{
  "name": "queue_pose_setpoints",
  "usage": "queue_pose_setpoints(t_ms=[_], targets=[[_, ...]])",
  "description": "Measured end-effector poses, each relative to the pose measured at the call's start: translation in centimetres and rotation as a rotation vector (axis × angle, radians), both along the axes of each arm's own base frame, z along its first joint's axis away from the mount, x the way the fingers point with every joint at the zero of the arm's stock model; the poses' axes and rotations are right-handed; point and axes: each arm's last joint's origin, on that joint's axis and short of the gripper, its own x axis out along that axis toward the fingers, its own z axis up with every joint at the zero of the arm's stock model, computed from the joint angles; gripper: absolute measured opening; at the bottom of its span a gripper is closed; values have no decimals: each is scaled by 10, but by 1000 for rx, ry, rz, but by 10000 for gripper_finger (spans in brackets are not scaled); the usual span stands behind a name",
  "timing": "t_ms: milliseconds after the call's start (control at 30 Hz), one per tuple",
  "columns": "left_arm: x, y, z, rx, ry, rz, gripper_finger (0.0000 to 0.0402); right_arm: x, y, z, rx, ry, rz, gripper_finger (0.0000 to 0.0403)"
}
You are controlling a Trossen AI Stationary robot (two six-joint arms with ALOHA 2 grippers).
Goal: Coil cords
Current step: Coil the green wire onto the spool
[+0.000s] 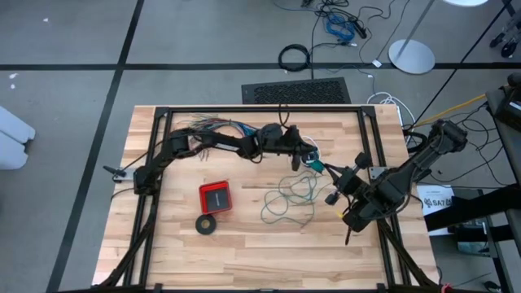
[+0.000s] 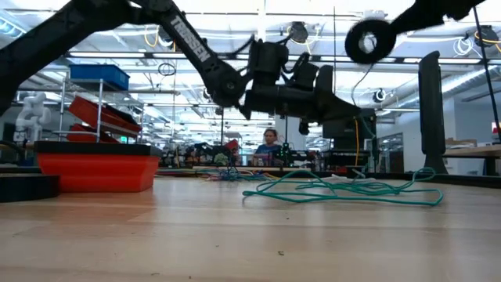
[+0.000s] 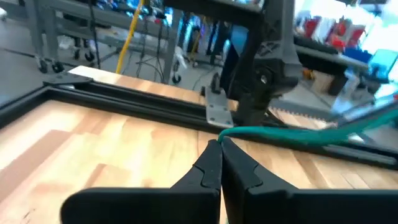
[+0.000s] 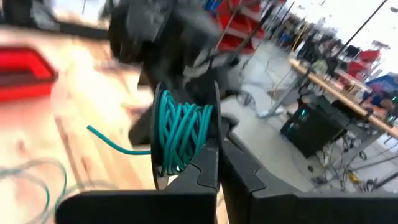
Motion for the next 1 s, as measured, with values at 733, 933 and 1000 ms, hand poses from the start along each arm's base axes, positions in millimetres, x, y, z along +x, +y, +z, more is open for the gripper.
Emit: queue_pose_setpoints(t_ms=[733,933,1000], targets=[[-21,-17,62,164,163,-40,0,22,-30,-42,-13,316,-258,0],[-21,-19,60,164,189,-11,0,29,-33,-50,-34,354,-288,0],[-22,-18,59,162,202,4,0,31,-34,-53,-44,369,-297,0]])
